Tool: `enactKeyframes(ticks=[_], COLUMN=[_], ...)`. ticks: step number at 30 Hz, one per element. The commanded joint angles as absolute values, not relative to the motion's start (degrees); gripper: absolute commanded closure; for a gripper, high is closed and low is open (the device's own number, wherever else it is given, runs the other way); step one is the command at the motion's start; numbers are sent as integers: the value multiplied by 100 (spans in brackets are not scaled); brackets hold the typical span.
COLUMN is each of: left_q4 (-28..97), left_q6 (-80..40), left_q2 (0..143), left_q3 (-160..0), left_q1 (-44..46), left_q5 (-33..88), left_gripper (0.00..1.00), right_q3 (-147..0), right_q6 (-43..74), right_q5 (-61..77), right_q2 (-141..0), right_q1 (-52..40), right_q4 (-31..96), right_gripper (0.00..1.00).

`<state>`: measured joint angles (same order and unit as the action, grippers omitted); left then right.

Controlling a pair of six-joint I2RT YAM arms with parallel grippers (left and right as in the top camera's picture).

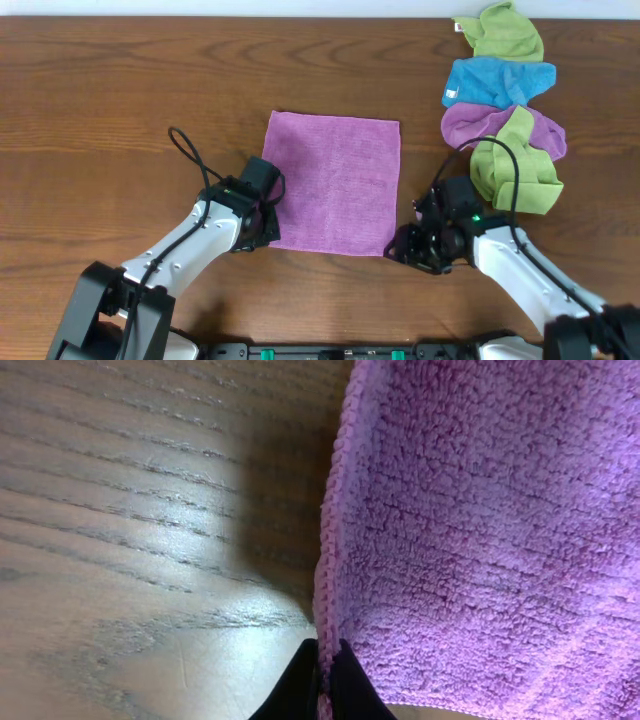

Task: Fold the cloth
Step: 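Reposition both grippers to the near corners of the cloth and grasp, then lift the near edge with both grippers and fold it toward the far edge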

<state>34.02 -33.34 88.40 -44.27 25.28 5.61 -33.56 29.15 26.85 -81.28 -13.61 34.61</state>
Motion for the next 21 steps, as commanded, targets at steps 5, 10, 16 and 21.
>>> enactKeyframes(ticks=[5,10,16,21], left_q4=[3422,3420,3472,4150], left_q6=[-3321,-3323,-3321,-3317], left_q2=[8864,8864,8858,8554], left_q3=[-4423,-4423,-4438,-4943], left_q1=[2504,2504,2504,2497], left_q5=[563,565,578,239], left_gripper=[94,94,94,94], right_q3=[-3321,-3321,-3347,-3795], right_q6=[3175,3280,3280,3227], right_q5=[2899,2899,2897,2799], right_q2=[-8698,-8809,-8807,-8792], right_q1=[-1472,-1472,-1466,-1455], right_q4=[3089,2884,2873,3505], right_gripper=[56,69,98,98])
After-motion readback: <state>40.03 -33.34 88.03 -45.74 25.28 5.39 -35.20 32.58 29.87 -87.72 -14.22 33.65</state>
